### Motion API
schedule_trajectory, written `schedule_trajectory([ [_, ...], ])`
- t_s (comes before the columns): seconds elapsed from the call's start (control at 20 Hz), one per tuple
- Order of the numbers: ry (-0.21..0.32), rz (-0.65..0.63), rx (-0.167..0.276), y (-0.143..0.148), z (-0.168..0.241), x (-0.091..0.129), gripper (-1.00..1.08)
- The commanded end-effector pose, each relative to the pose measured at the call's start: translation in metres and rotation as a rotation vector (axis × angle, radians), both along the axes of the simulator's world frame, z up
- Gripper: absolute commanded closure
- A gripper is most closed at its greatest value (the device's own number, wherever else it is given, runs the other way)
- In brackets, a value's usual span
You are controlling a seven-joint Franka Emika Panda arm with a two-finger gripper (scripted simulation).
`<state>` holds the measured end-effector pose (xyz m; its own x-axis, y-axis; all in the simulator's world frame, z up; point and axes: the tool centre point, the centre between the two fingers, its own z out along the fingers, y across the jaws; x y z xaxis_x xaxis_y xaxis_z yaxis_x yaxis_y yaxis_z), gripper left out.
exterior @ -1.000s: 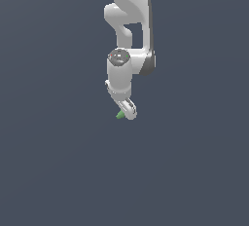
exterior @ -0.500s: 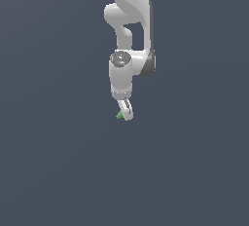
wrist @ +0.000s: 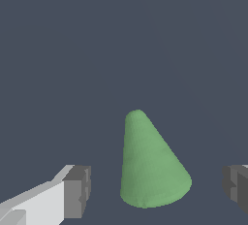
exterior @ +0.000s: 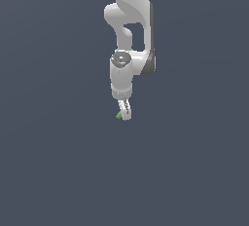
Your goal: Pick up the object and move it to a goal position.
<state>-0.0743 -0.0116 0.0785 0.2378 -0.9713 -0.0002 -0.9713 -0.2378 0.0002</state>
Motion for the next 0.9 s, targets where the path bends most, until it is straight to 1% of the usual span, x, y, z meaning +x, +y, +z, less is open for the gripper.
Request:
schedule_trajectory([
  [0.0, 0.000, 0.000, 0.000, 0.000, 0.000, 0.000, -0.92],
  [0.25, 0.000, -0.001, 0.000, 0.000, -0.008, 0.000, -0.92],
  [0.6, 0.000, -0.004, 0.000, 0.000, -0.040, -0.001, -0.92],
  [0.85, 0.000, -0.005, 0.000, 0.000, -0.050, -0.001, -0.92],
])
